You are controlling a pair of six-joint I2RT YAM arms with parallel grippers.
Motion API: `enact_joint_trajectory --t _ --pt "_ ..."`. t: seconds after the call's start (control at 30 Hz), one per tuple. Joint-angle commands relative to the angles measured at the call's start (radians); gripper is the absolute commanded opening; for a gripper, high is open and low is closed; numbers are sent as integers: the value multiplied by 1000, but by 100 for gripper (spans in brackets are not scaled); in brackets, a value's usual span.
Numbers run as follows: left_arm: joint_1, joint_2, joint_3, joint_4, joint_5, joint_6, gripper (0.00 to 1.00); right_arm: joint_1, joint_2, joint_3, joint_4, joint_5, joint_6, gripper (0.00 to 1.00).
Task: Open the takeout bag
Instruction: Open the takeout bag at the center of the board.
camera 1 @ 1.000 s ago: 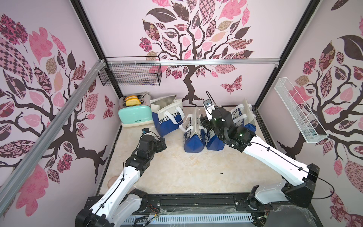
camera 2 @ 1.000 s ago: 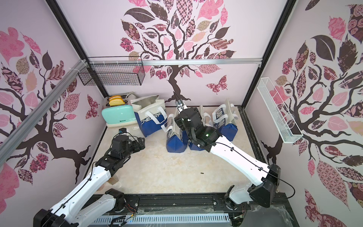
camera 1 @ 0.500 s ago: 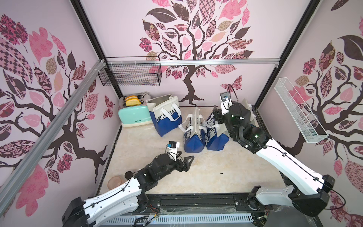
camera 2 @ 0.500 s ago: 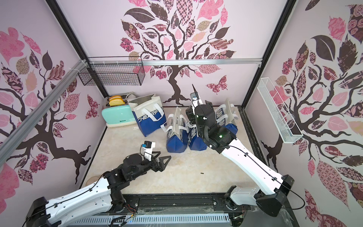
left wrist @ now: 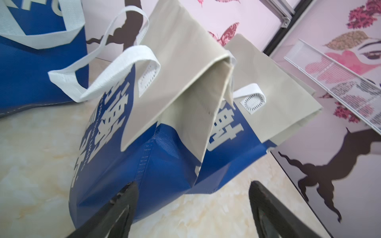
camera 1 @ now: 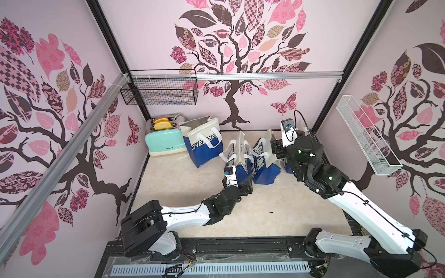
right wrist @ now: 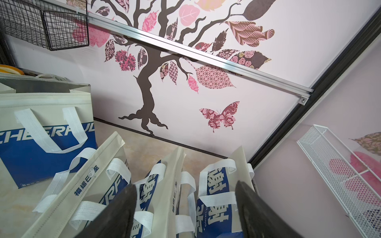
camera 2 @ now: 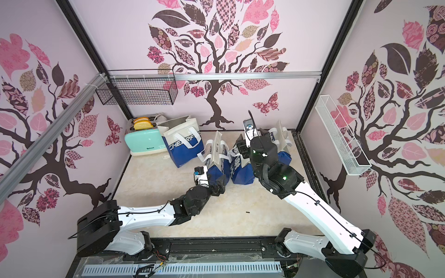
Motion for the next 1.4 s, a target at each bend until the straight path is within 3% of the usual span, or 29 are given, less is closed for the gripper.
enact_joint_trajectory --t 0.0,0.37,0.4,0.5,0.67,0.87,1.17,1.37 --pt "-6 76 44 115 -126 -2 87 2 -29 -1 -26 9 0 78" --pt "11 237 88 238 -189 -7 64 0 -43 -14 -43 -10 -17 76" --pt "13 245 86 253 -190 -7 58 1 -43 -17 -44 -12 -21 75" --pt "20 263 94 269 -223 6 27 0 -43 -25 -42 -25 -30 74" --pt "38 288 112 307 -210 58 28 0 -40 -47 -23 -84 -63 74" --pt "50 292 112 351 -159 146 2 0 -55 -171 92 -226 -228 73" --pt "79 245 71 335 -113 217 0 -7 43 -371 373 -260 -429 73" --pt "96 203 41 307 -104 224 0 -5 124 -389 475 -378 -518 78"
